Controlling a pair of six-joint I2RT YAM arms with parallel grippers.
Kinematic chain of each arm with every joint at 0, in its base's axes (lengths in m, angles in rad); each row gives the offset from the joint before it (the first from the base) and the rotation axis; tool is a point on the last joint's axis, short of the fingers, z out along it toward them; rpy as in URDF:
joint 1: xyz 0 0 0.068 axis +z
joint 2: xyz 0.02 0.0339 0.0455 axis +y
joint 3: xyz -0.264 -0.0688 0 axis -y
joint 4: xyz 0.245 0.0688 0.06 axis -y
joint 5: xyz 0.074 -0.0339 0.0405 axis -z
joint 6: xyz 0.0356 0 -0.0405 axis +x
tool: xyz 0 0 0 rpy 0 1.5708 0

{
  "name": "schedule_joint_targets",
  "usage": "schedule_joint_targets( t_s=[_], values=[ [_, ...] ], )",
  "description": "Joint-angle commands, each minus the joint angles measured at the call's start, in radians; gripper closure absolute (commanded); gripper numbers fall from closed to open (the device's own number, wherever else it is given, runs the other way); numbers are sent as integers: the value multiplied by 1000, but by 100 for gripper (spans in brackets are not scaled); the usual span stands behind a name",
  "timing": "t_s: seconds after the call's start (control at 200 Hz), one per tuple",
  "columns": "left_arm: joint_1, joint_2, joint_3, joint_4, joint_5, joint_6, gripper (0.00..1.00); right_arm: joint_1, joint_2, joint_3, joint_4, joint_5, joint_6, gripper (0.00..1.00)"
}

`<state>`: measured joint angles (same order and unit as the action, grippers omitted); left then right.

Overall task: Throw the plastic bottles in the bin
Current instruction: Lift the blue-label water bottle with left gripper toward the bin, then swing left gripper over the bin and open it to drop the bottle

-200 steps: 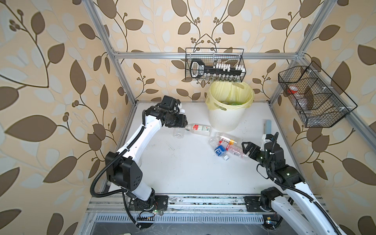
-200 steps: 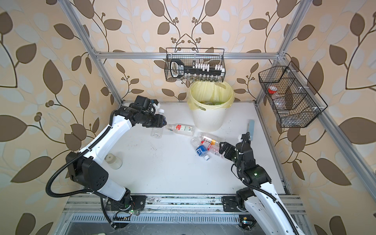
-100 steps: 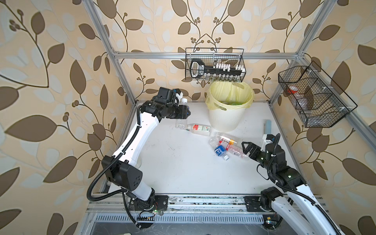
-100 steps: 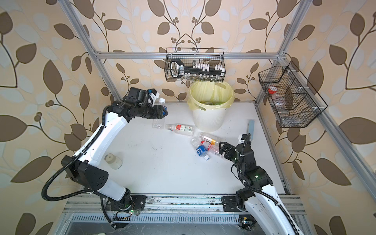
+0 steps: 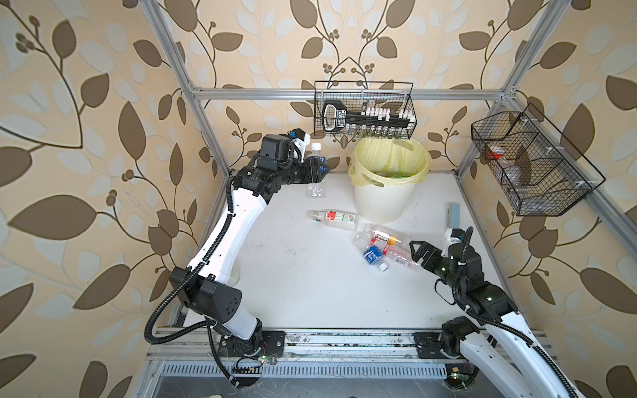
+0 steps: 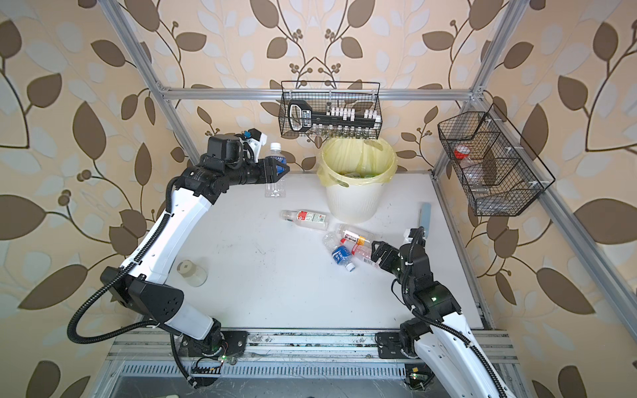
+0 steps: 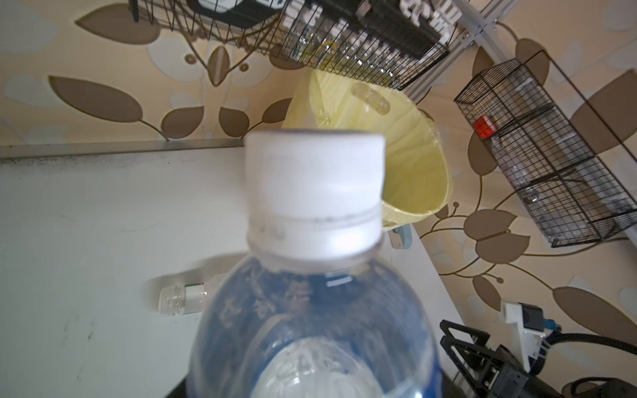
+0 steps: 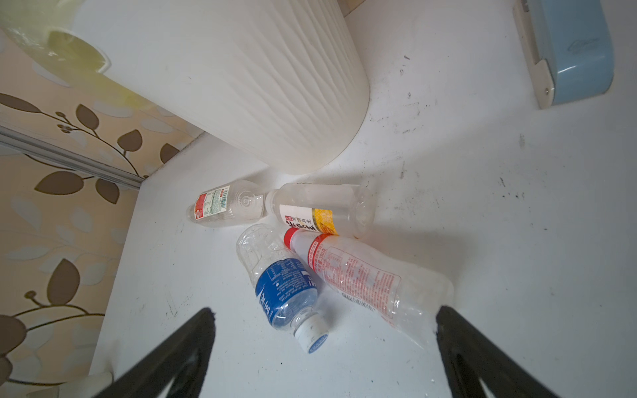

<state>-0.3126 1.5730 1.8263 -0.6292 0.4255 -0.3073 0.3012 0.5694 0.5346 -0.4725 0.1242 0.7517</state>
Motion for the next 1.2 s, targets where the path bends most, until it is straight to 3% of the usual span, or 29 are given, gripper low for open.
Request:
schedule_joint_targets(
  t_s=[0.0, 0.145, 0.375, 0.535, 0.715, 0.875, 0.95, 1.035, 1.115, 1.15, 1.195],
  values=[
    [6, 22, 84, 124, 60, -59, 44, 5, 3, -12, 10, 26, 11, 0],
    [6, 51, 123, 152, 68, -90, 44, 5, 4, -10, 14, 35, 8, 0],
    [6, 42, 68, 210, 53, -97, 44, 3, 4, -8, 17, 51, 0, 0],
    [6, 109, 151, 222, 64, -119, 44, 3, 10, -7, 22, 53, -2, 0],
    [-28, 329, 457, 205, 65, -171, 45, 3, 6, 4, -6, 67, -4, 0],
    [-129, 583, 810, 179, 1, -171, 47, 3, -12, 13, -35, 85, -3, 0],
    [-191, 639, 859, 211, -81, -116, 40, 3, -18, 17, -44, 91, -4, 0],
    [-244, 712, 919, 236, -148, -60, 18, 3, -18, 20, -46, 95, 1, 0],
    [-255, 766, 950, 281, -197, -56, 12, 3, -14, 28, -49, 94, 4, 0],
    [-257, 782, 972, 281, -226, -54, 2, 4, -11, 32, -50, 97, 6, 0],
    [-259, 794, 1007, 265, -263, -52, 1, 5, -8, 33, -50, 97, 7, 0]
  ],
)
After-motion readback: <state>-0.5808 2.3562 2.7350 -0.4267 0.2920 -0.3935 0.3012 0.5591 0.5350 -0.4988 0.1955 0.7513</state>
